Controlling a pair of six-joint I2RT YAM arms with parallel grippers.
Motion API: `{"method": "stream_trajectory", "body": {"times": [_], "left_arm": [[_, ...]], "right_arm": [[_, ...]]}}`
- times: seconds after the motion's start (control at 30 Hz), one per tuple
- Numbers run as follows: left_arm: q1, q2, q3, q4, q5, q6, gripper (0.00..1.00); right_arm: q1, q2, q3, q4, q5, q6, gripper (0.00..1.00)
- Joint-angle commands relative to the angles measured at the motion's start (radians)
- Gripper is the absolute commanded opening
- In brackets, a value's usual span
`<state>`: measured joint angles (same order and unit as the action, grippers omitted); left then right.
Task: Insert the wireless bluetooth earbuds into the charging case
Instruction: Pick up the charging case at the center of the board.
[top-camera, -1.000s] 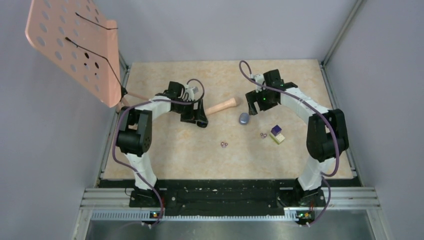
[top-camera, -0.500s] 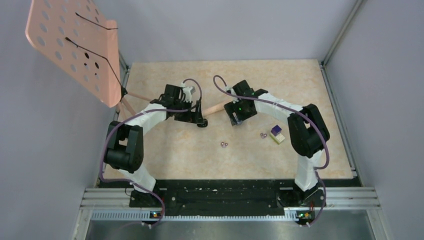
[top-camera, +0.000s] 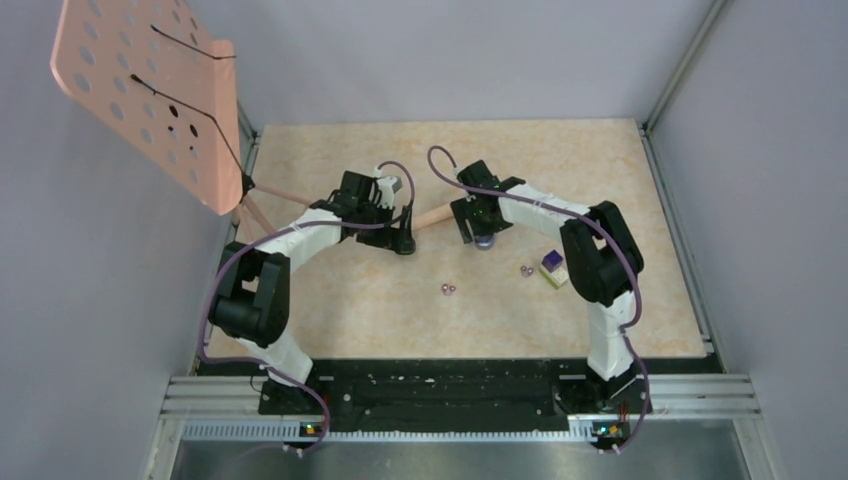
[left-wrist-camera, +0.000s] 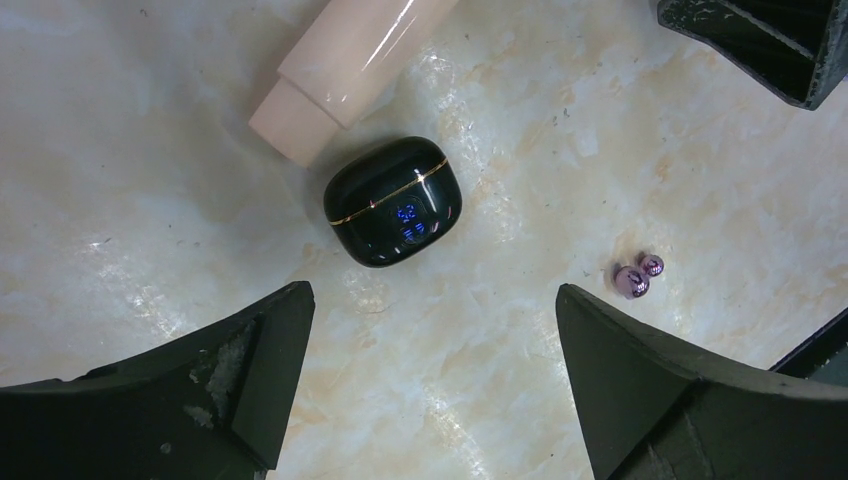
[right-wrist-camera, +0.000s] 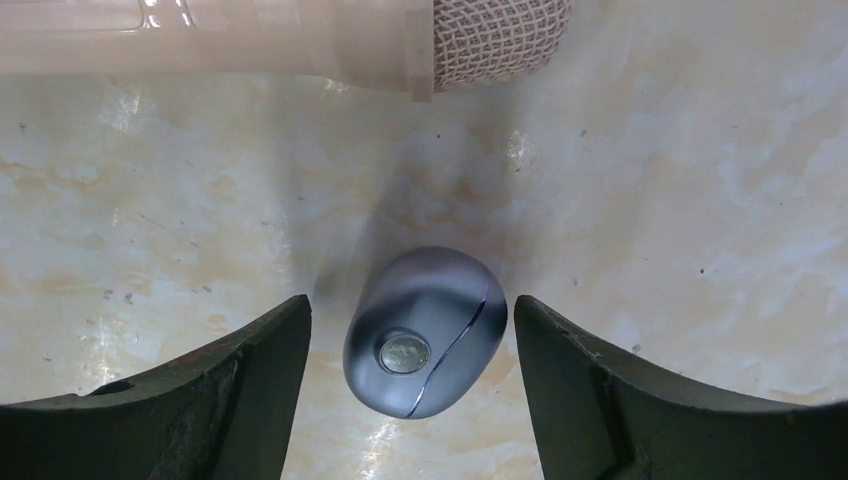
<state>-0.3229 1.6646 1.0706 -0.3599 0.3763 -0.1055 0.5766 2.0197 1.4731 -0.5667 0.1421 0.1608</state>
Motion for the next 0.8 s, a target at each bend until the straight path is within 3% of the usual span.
{"method": "stream_trajectory", "body": {"times": [0.0,0.23,0.77], "left_arm": [[-0.004,-0.036,0.026,0.016,0.010,0.005,0.96],[-0.004,-0.023,0.035,0.027,0.032,0.001,0.94],[-0.005,-0.037,0.026,0.042,0.042,0.010,0.91]], "right_arm": [[0.012,-0.039,-0.012,0.020,0.057,-0.001,0.73],[-0.006,-0.103,-0.099,0.033,0.046,-0.036,0.73],[-0.009,-0.058,-0.081,0.064,0.016,-0.049,0.64]]}}
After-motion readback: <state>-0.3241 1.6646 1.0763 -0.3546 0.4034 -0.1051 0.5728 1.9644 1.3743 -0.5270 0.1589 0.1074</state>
